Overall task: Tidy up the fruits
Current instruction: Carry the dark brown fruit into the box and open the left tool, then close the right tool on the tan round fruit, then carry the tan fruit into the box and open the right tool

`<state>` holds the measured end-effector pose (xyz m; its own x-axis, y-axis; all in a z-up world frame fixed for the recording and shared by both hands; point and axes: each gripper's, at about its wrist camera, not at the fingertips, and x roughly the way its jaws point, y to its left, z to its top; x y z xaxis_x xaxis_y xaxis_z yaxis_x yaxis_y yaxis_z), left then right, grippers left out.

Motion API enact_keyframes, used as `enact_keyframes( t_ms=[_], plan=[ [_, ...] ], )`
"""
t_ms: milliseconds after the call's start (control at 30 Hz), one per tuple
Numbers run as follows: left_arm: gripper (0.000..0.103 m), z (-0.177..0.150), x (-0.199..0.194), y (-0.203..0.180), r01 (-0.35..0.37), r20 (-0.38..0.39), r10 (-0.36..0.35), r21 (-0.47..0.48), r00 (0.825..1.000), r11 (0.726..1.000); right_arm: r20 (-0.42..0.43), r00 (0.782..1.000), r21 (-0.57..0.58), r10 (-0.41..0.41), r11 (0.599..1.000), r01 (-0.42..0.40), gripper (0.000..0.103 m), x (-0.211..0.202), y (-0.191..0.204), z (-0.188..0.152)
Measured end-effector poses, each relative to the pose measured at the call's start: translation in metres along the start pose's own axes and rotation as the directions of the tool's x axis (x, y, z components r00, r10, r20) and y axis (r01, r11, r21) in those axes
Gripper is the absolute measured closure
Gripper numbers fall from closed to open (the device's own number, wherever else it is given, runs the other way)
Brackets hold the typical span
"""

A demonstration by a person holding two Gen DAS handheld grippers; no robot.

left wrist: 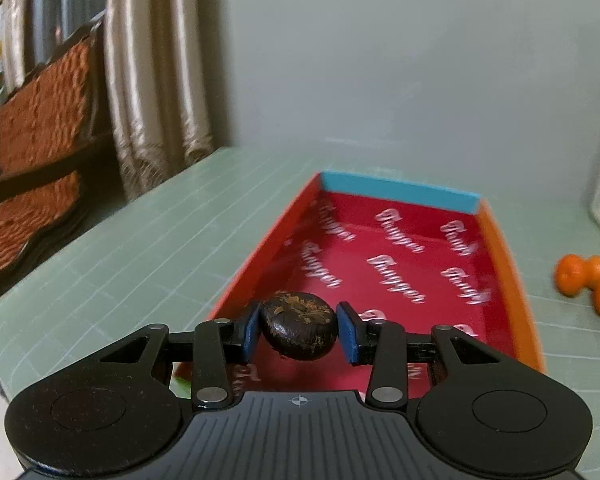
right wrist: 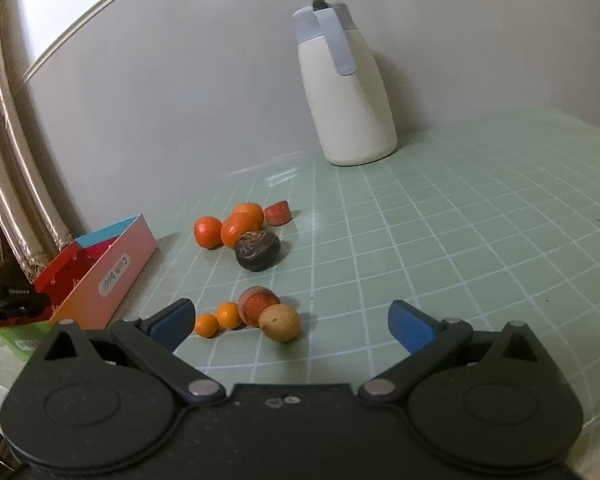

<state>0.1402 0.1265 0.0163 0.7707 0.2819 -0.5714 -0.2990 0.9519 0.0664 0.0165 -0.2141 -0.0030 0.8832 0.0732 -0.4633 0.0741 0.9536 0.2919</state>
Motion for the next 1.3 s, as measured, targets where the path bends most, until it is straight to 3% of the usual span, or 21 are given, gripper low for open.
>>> enact_keyframes(
  t_ms=[167, 267, 333, 433, 467, 533, 600, 700, 833, 900, 1133, 1233, 1300],
  plan=[
    [0.062, -0.004, 0.000, -0.009, -0.050, -0.016, 0.051, 0.034, 0.999, 0.998, -0.008, 1.000, -0.047, 0.005, 0.999, -0.005, 0.000, 0.003, 0.008, -0.002],
    [0.059, -0.004, -0.004, -0.004, -0.040, 0.002, 0.040, 0.004, 0.999, 0.999, -0.007, 1.000, -0.070, 0.010, 0.998, -0.011, 0.000, 0.005, 0.012, -0.003],
    [0.044, -0.003, -0.009, 0.001, -0.001, 0.017, 0.001, -0.030, 1.000, 1.000, -0.009, 1.000, -0.070, 0.018, 0.997, -0.019, 0.000, 0.006, 0.012, -0.002],
    [0.033, -0.007, -0.023, 0.006, 0.034, 0.058, -0.031, -0.053, 0.998, 0.998, -0.004, 1.000, -0.064, 0.025, 0.998, -0.025, 0.001, 0.007, 0.010, -0.001],
    [0.030, -0.008, -0.029, 0.006, 0.037, 0.076, -0.033, -0.049, 0.997, 0.998, -0.002, 1.000, -0.063, 0.027, 0.998, -0.027, 0.002, 0.008, 0.009, -0.001],
    [0.013, -0.012, -0.042, 0.007, 0.036, 0.120, -0.030, -0.044, 0.992, 0.998, -0.004, 1.000, -0.068, 0.025, 0.997, -0.026, 0.006, 0.009, 0.009, 0.000],
    [0.008, -0.016, -0.056, 0.009, 0.026, 0.168, -0.018, -0.047, 0.986, 0.999, -0.015, 1.000, -0.076, 0.020, 0.997, -0.022, 0.017, 0.011, 0.008, 0.000],
    [0.007, -0.022, -0.068, 0.018, 0.056, 0.185, -0.041, -0.080, 0.982, 0.995, -0.034, 0.999, -0.074, 0.018, 0.997, -0.020, 0.032, 0.015, 0.008, 0.000],
    [0.007, -0.028, -0.073, 0.034, 0.066, 0.161, -0.043, -0.143, 0.986, 0.988, -0.038, 0.999, -0.071, 0.014, 0.997, -0.017, 0.045, 0.019, 0.007, 0.000],
    [0.007, -0.030, -0.072, 0.040, 0.062, 0.154, -0.036, -0.166, 0.987, 0.984, -0.038, 0.999, -0.070, 0.012, 0.997, -0.015, 0.062, 0.021, 0.006, 0.000],
    [0.006, -0.036, -0.073, 0.054, 0.030, 0.152, -0.003, -0.176, 0.988, 0.984, -0.067, 0.998, -0.060, 0.014, 0.998, -0.018, 0.066, 0.031, 0.007, -0.002],
    [0.006, -0.038, -0.073, 0.061, 0.020, 0.148, 0.007, -0.184, 0.989, 0.983, -0.076, 0.997, -0.070, 0.016, 0.997, -0.021, 0.077, 0.034, 0.010, -0.003],
    [0.005, -0.040, -0.074, 0.065, 0.010, 0.148, 0.018, -0.189, 0.989, 0.982, -0.076, 0.997, -0.069, 0.020, 0.997, -0.025, 0.077, 0.035, 0.012, -0.004]
  ],
)
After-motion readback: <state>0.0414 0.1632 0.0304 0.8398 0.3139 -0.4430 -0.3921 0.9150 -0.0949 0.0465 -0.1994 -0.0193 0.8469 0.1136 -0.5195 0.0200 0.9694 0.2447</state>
